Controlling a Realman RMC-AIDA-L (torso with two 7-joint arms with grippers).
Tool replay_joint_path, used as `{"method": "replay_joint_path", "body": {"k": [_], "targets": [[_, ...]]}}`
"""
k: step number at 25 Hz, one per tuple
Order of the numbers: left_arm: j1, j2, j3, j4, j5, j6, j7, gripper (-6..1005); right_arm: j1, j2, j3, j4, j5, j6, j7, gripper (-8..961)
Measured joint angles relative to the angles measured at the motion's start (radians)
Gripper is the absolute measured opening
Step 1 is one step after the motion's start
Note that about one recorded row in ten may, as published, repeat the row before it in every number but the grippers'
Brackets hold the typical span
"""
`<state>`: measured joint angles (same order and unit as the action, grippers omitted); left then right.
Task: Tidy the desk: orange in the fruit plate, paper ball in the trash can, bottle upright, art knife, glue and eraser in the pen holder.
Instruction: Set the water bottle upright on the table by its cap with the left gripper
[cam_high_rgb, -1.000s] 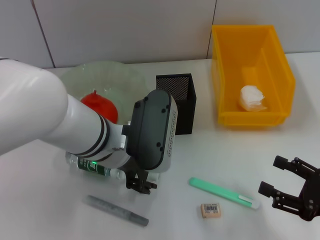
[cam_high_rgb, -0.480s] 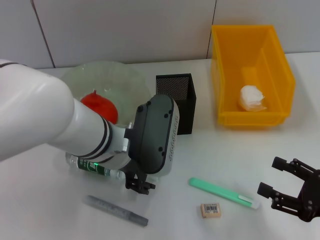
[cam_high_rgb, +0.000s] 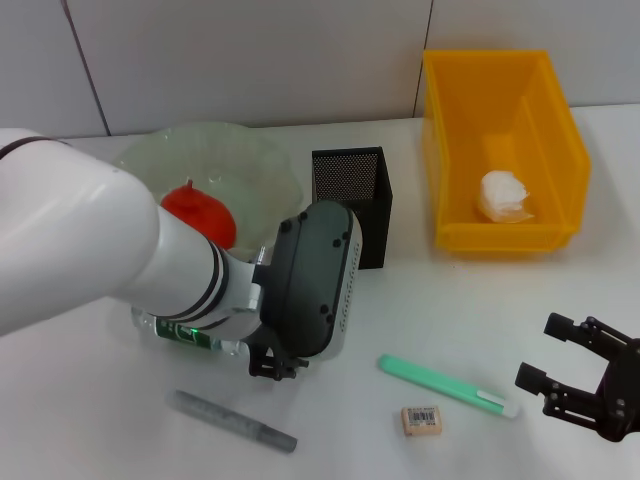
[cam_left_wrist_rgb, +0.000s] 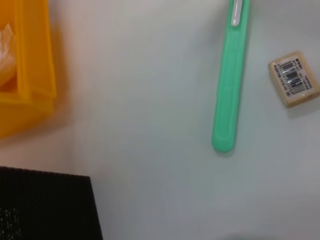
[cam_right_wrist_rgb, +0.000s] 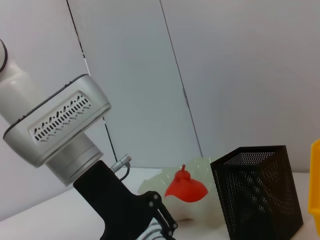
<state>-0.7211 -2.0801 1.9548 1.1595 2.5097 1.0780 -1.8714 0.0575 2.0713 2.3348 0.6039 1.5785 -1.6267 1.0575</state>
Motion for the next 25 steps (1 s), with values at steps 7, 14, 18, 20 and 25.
{"method": "replay_joint_path", "body": {"k": [7,14,18,20,25], "targets": [[-0.009,0.0,-0.016,0.023,-0.017,0.037,0.001,434,0.007,-0.003,0.0,-0.013,0.0,0.002,0.007,847],[0.016,0.005,-0.158,0.107,-0.12,0.176,0.032,437,0.006,-0.004,0.0,-0.011,0.0,-0.001,0.012,846],[0.049,0.008,-0.292,0.128,-0.184,0.254,0.061,439,0.006,-0.004,0.0,-0.012,0.0,-0.002,0.013,846],[0.079,0.009,-0.375,0.139,-0.229,0.286,0.09,440,0.007,-0.004,0.0,-0.014,0.0,-0.004,0.013,846],[0.126,0.011,-0.506,0.146,-0.31,0.333,0.149,442,0.009,-0.003,0.0,-0.007,0.0,-0.008,0.025,846]]}}
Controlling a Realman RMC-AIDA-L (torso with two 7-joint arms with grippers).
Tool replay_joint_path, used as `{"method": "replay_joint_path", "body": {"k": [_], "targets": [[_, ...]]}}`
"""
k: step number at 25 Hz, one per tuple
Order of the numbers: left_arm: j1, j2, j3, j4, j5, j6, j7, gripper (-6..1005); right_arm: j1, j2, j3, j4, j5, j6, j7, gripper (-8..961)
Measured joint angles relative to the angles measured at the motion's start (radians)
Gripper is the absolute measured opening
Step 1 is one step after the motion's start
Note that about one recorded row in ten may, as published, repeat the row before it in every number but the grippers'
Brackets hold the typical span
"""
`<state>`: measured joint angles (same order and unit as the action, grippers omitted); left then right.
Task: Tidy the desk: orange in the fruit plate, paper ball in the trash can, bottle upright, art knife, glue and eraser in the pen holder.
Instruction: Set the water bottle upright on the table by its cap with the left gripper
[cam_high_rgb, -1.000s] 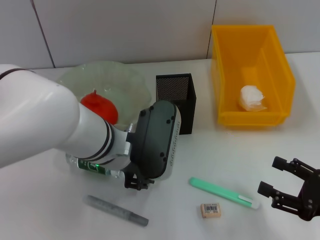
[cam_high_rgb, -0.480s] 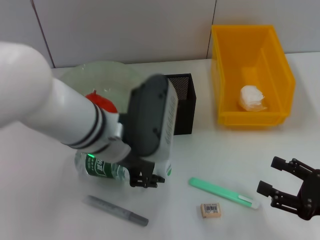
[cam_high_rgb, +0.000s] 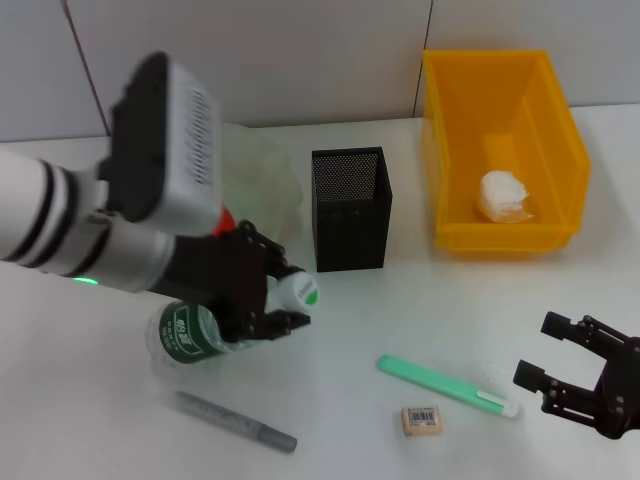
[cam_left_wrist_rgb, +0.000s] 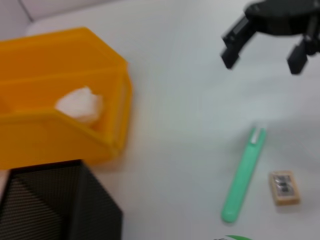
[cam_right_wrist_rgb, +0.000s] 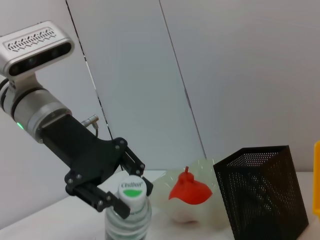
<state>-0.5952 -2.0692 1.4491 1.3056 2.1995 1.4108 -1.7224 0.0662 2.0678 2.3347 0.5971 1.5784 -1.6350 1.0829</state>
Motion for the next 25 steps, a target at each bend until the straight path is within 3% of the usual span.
{"method": "replay_joint_path", "body": {"k": [5,25], "targets": [[0.044,0.0,-0.102,-0.013,-0.066,0.001,0.059,444,0.011,0.0,0.0,0.003,0.0,-0.011,0.011,846],[0.176,0.002,-0.278,-0.042,-0.234,0.012,0.089,453,0.022,0.001,0.0,0.018,0.0,-0.026,0.028,845]]}}
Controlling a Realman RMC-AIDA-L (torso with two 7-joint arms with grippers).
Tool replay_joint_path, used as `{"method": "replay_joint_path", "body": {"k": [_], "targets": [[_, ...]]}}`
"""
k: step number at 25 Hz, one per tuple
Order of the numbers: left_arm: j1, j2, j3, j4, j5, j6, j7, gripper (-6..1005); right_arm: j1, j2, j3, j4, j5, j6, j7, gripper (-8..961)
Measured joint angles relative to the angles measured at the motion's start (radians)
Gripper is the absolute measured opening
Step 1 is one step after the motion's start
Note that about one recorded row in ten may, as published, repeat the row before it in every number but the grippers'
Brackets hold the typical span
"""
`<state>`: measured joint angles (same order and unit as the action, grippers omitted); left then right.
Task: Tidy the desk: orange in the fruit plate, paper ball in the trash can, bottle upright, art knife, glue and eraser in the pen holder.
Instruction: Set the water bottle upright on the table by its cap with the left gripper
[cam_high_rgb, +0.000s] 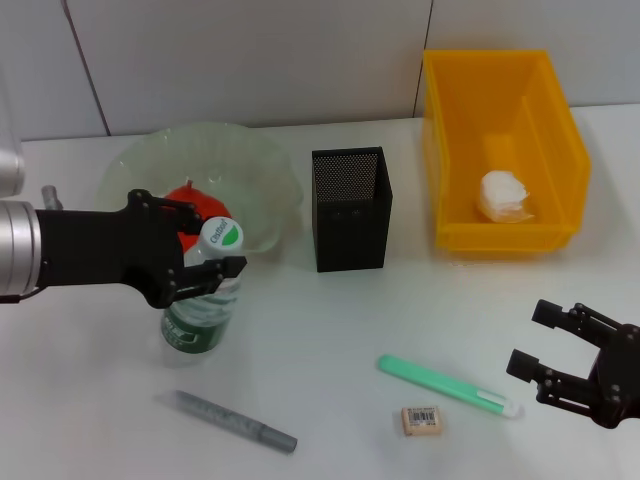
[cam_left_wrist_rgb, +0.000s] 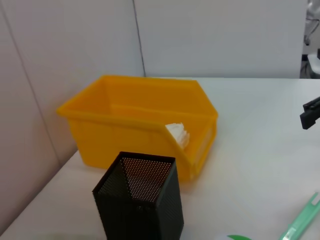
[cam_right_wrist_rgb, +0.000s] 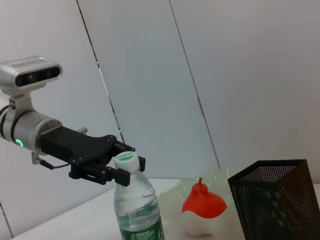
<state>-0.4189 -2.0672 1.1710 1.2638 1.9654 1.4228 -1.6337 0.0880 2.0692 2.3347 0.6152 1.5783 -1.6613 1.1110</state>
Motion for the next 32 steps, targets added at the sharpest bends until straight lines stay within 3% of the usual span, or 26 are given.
{"method": "replay_joint_path", "body": {"k": [21,32], "targets": [[0.024,-0.001,-0.083,-0.074,-0.091,0.009,0.005,463,0.004,0.001,0.0,0.0,0.004,-0.011,0.0,844],[0.033,-0.001,-0.092,-0.166,-0.168,0.007,0.102,468,0.015,0.001,0.0,0.0,0.001,-0.011,0.007,844]]}}
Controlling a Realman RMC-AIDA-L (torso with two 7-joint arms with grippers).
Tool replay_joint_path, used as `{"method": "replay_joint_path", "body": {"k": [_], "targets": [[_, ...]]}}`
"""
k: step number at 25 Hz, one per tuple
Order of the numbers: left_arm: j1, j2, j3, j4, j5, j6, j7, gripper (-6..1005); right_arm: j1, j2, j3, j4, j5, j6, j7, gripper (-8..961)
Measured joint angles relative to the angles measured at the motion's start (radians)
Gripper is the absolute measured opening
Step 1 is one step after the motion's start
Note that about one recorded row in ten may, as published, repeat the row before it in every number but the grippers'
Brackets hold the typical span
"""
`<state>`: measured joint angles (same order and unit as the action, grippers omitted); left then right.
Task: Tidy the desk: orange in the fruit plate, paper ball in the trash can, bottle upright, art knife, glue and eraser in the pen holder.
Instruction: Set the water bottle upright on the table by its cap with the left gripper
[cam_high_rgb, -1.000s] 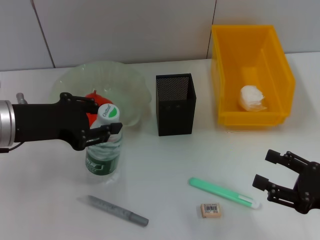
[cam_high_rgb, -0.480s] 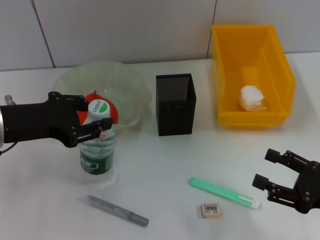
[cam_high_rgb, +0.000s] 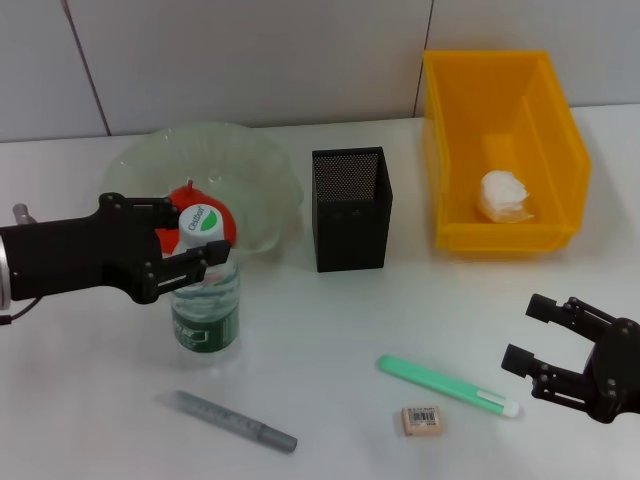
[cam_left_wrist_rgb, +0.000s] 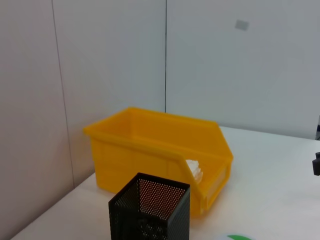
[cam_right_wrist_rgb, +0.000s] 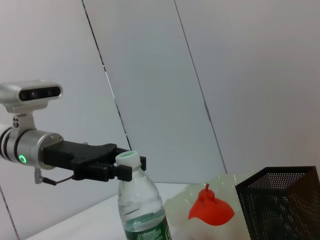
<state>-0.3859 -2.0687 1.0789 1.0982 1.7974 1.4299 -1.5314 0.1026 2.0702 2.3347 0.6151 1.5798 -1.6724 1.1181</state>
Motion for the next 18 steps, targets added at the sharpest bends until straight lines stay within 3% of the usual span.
{"method": "replay_joint_path", "body": {"k": [18], "targets": [[-0.005,-0.001,-0.006,-0.081,-0.046,-0.045,0.096,476,0.003,0.001,-0.002,-0.001,-0.002,-0.001,0.001,843]]}}
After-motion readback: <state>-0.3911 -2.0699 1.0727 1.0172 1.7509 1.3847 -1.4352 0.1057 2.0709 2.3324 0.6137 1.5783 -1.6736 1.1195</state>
